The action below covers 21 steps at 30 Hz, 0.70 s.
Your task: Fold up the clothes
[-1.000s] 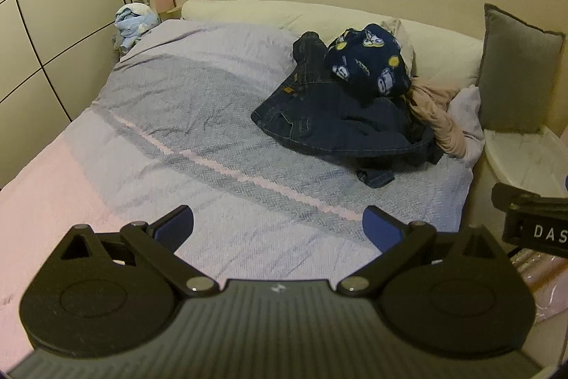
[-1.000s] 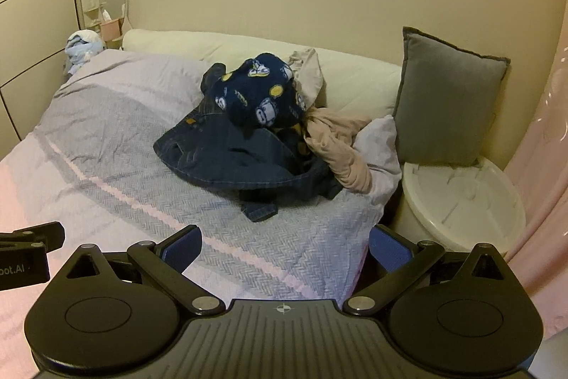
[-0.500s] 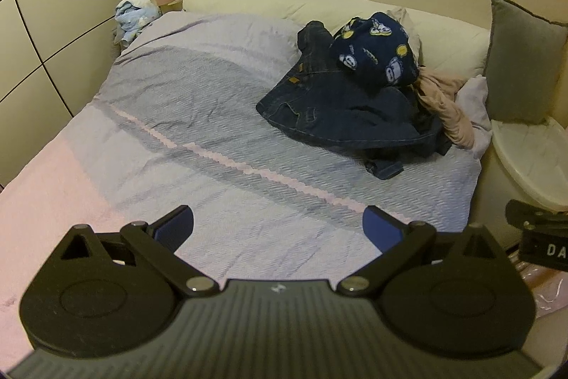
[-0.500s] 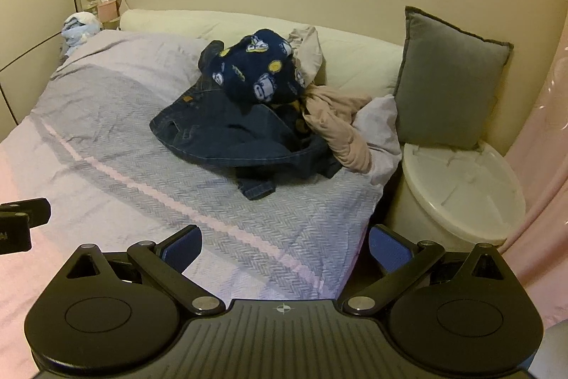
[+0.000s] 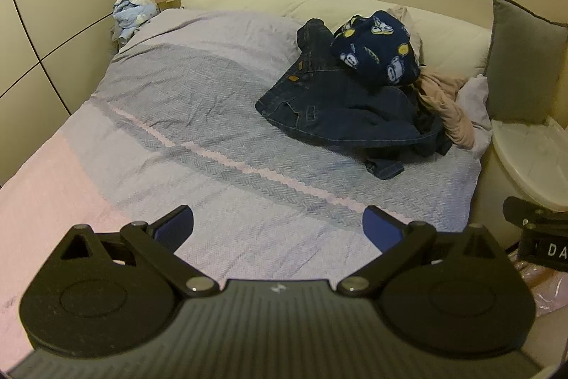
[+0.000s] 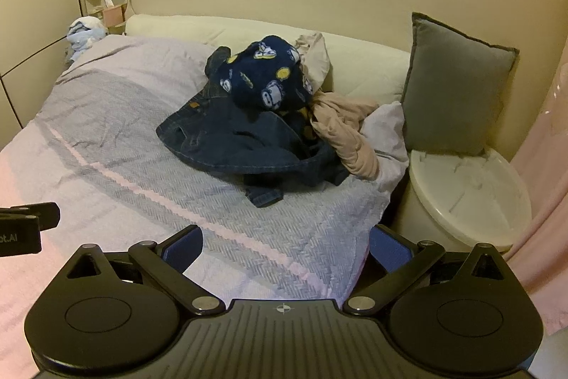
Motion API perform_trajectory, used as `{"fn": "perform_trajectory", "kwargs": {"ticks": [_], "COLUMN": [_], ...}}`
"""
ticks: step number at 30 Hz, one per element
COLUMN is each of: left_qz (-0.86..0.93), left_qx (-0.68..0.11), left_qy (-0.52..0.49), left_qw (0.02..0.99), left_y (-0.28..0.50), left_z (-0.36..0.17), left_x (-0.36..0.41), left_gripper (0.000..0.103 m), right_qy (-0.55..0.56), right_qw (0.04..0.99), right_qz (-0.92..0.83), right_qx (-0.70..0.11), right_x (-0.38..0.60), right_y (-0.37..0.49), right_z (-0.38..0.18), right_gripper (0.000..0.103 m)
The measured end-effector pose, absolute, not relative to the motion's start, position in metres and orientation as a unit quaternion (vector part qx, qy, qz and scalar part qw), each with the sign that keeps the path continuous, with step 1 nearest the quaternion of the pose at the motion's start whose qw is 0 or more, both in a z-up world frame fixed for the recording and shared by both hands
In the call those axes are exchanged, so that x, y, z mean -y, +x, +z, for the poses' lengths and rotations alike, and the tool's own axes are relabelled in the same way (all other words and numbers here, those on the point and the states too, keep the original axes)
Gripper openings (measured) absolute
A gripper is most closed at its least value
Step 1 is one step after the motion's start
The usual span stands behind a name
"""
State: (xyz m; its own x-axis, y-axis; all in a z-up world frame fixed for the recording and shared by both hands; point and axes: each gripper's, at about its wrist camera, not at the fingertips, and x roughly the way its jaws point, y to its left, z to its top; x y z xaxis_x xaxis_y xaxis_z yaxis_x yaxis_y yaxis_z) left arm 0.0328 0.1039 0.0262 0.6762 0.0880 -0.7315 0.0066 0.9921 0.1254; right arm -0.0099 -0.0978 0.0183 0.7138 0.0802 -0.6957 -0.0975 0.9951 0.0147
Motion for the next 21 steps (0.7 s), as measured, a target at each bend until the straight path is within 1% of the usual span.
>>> {"fn": "perform_trajectory", "kwargs": {"ticks": [21], "left_qz": [0.010], "left_qx": [-0.430], "left_qy": [0.056], "left_qw": [0.901], "left_y": [0.066], "left_z": [0.007], "left_x": [-0.099], "left_gripper": [0.099], "right_qy": [-0.015], "right_qw": [0.917], "right_qz": [0.078], "right_qx": [-0.391], "right_x": [0.102], "right_y": [0.021], "right_z": [0.003], "right_gripper": [0.103]}}
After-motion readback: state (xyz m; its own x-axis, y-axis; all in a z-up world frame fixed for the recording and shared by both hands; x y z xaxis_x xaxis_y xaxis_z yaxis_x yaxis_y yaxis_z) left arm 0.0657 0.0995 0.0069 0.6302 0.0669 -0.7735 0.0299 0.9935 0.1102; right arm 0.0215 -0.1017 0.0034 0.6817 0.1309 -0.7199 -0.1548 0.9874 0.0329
